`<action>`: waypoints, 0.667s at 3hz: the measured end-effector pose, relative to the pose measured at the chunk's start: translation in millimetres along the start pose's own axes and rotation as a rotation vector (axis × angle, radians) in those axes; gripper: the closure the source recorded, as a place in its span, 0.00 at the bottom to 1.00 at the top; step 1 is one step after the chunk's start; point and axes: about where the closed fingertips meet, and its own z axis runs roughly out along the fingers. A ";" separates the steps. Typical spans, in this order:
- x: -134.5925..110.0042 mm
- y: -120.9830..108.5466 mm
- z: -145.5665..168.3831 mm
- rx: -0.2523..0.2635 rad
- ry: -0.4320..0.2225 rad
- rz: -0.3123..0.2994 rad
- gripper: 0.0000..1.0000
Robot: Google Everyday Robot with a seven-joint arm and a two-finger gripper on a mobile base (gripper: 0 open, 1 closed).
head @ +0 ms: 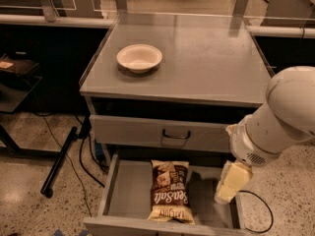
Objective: Pick brown chip bag from middle drawer and place on counter
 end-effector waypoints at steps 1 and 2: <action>-0.2 25.2 33.3 -0.060 -0.019 0.001 0.00; -2.2 43.0 110.5 -0.161 -0.058 0.054 0.00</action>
Offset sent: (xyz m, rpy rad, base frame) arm -0.0309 0.0531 -0.1398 0.1465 0.1914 -0.0116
